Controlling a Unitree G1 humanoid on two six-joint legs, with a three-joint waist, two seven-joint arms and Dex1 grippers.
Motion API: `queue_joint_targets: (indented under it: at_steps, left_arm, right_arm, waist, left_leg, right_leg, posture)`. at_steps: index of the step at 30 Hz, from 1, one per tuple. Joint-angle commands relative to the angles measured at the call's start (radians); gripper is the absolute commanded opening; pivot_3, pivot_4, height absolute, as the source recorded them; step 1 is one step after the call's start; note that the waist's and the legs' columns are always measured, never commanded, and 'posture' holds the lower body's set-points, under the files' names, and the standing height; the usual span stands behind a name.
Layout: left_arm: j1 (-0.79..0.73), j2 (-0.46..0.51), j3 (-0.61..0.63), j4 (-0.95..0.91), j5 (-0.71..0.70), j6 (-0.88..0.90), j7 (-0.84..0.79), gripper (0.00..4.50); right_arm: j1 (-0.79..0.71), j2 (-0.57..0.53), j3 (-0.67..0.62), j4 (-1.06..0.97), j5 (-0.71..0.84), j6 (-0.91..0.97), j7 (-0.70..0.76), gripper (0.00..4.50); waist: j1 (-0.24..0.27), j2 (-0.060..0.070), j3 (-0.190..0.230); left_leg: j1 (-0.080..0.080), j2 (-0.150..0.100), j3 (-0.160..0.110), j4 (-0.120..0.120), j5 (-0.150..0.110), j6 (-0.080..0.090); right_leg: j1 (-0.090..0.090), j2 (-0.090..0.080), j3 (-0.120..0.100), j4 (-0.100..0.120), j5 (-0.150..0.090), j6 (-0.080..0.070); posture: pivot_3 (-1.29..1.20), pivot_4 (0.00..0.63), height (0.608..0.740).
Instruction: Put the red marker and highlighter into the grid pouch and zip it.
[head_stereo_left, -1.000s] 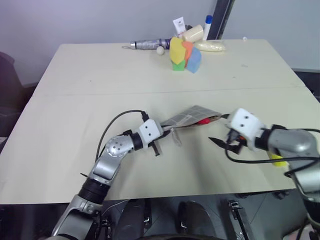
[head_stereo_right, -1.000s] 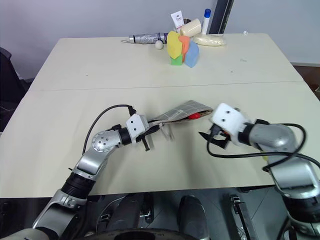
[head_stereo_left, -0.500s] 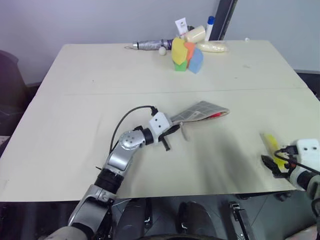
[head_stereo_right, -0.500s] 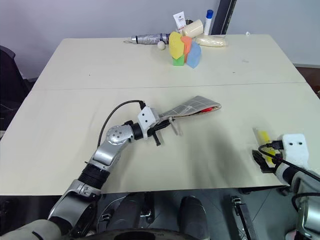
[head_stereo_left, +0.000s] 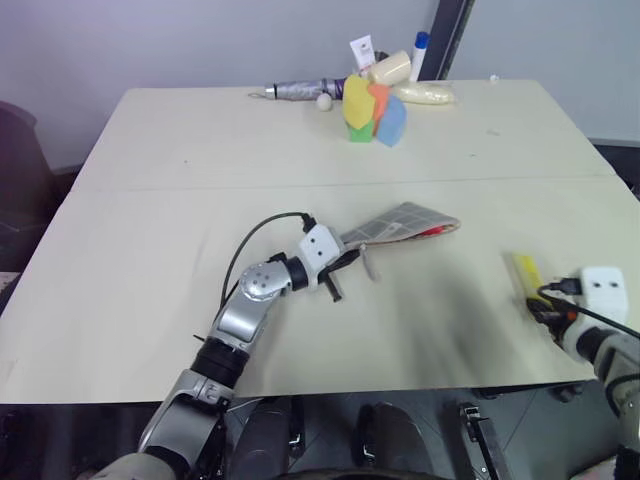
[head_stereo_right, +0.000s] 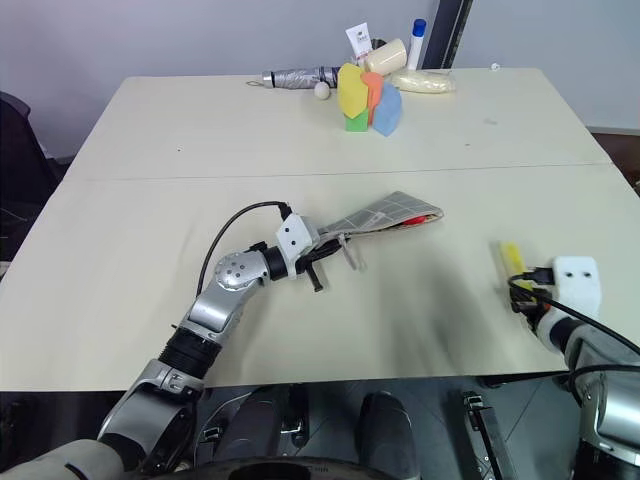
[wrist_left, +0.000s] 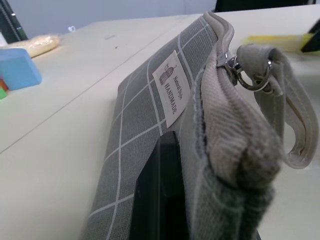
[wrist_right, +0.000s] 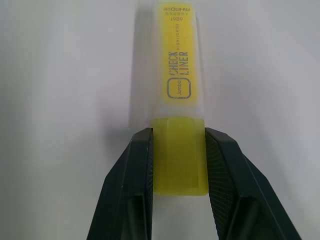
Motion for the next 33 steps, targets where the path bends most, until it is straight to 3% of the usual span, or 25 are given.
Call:
queue_joint_targets:
  at_steps: [1,8,19,33]
  left_arm:
    - [-0.016,0.016,0.036,-0.011,0.022,-0.028,0.054,0.0]
    - [-0.024,0.022,0.038,-0.007,0.029,-0.04,0.08,0.0]
    - [-0.012,0.026,0.03,-0.036,0.02,-0.04,0.083,0.0]
    - [-0.01,0.025,0.034,-0.038,0.016,-0.033,0.086,0.0]
  right_arm:
    - [-0.018,-0.111,0.1,-0.133,0.015,-0.144,0.102,0.88]
    - [-0.105,-0.19,0.18,-0.191,0.076,-0.178,0.169,0.88]
    - [-0.219,-0.193,0.31,-0.146,0.081,-0.161,0.143,0.88]
    - [-0.166,-0.191,0.261,-0.158,0.113,-0.15,0.139,0.88]
  waist:
    - [-0.001,0.0,0.0]
    - [0.007,-0.002,0.001]
    - [0.004,-0.002,0.001]
    - [0.004,-0.002,0.001]
  left_leg:
    - [0.0,0.0,0.0,0.0,0.0,0.0]
    - [0.0,-0.001,-0.001,0.0,0.0,0.0]
    - [-0.001,-0.001,-0.001,0.0,0.0,0.001]
    - [-0.001,-0.001,0.0,0.0,0.0,0.001]
  right_leg:
    - [0.0,0.0,0.0,0.0,0.0,0.0]
    - [0.0,0.0,0.0,0.0,0.0,0.0]
    - [0.0,-0.001,-0.001,-0.001,0.0,0.0]
    - [0.0,0.0,-0.001,-0.001,0.0,0.0]
  posture:
    - [0.0,0.15,0.74]
    - [0.0,0.15,0.74]
    - [0.0,0.15,0.74]
    - [0.0,0.15,0.74]
